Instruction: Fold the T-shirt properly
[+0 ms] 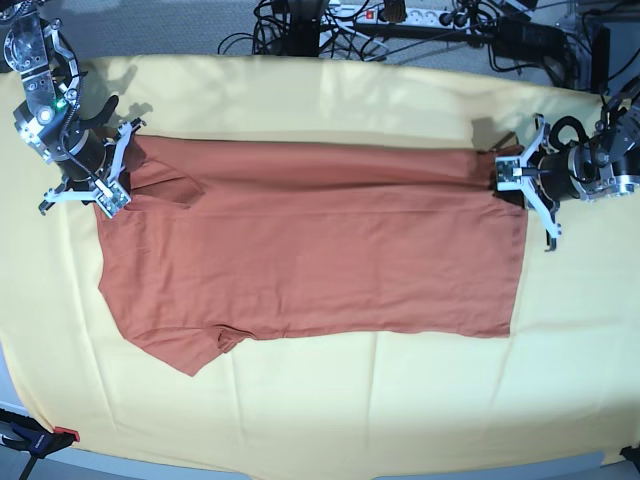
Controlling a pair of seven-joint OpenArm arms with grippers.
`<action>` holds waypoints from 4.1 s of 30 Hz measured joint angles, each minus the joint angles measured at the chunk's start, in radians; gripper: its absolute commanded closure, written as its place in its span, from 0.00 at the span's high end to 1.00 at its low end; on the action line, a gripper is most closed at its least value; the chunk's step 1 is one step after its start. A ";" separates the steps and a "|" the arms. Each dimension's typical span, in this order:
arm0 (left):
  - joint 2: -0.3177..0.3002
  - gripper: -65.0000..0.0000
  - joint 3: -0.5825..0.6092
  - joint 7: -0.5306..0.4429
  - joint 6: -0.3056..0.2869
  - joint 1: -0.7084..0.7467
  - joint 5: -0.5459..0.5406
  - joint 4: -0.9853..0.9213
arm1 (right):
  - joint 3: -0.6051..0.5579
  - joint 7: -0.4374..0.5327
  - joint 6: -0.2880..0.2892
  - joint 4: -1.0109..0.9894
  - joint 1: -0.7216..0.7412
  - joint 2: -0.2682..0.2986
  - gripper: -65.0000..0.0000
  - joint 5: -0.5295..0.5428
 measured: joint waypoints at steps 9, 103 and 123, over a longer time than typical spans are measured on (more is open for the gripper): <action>0.000 0.00 0.000 0.005 0.007 0.000 -0.001 0.000 | 0.000 0.000 0.035 0.000 0.000 0.000 0.08 0.000; -0.058 0.48 0.000 -0.037 -0.226 -0.003 -0.076 0.084 | 0.266 -0.245 0.361 0.086 -0.172 0.078 0.40 0.449; -0.064 0.48 0.000 -0.037 -0.226 0.000 0.007 0.083 | 0.089 -0.065 0.336 -0.034 -0.107 0.089 0.40 0.034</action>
